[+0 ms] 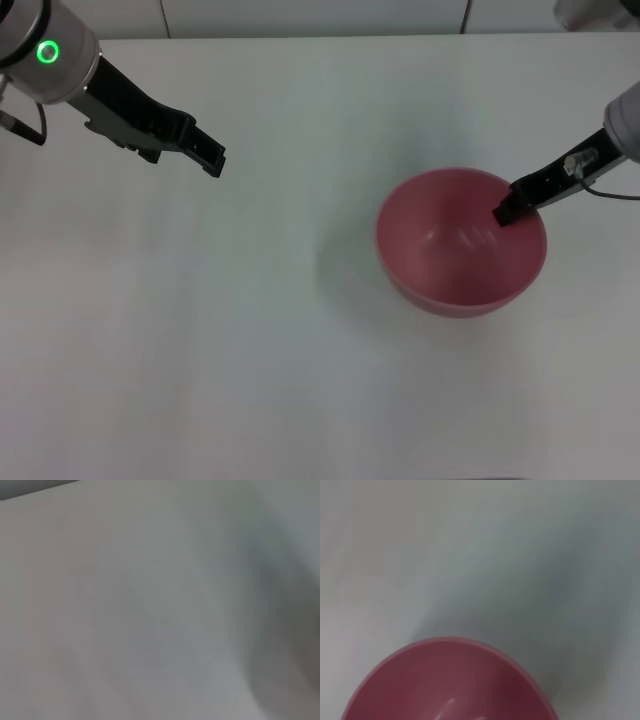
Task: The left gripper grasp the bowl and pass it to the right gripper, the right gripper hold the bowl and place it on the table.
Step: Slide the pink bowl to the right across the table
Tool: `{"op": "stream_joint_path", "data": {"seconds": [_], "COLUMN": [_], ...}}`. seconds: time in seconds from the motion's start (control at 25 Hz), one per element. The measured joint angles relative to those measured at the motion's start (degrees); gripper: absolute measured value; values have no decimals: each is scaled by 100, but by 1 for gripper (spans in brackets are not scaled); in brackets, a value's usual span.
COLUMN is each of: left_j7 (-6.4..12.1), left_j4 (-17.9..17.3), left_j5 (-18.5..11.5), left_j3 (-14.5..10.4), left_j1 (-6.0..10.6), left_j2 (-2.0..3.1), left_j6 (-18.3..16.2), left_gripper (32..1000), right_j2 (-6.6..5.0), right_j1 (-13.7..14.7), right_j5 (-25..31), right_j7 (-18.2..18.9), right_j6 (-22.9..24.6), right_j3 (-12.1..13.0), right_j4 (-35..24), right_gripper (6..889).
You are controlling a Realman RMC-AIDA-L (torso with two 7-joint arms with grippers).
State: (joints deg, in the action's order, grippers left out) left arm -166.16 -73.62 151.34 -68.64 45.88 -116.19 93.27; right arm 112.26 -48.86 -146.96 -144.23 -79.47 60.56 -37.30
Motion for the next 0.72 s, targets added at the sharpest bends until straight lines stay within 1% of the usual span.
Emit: {"op": "stream_joint_path", "data": {"seconds": [0.04, 0.12, 0.4, 0.48, 0.56, 0.72], "left_j7": [9, 25, 37, 38, 39, 40], "left_j4": [2, 7, 7, 7, 7, 6], "left_j5": [0, 0, 0, 0, 1, 1], "left_j3": [0, 0, 0, -2, -6, -17], "left_j1": [0, 1, 10, 13, 19, 27], "left_j2": [-6, -16, -26, -29, -34, -35], "left_j6": [-11, -13, -18, -20, -22, -28], "left_gripper": [841, 841, 841, 841, 841, 840], "right_j2": [-34, -66, -89, -112, -132, -138], "right_j1": [-14, -29, -43, -44, -60, -122], "right_j5": [0, 0, 2, 13, 26, 29], "right_j7": [-9, -14, -79, -79, -79, -79], "right_j6": [95, 257, 642, 740, 810, 942], "right_j3": [0, 0, 0, 0, 0, 0], "right_j4": [101, 231, 434, 506, 594, 777], "right_gripper": [85, 86, 88, 88, 89, 90]}}
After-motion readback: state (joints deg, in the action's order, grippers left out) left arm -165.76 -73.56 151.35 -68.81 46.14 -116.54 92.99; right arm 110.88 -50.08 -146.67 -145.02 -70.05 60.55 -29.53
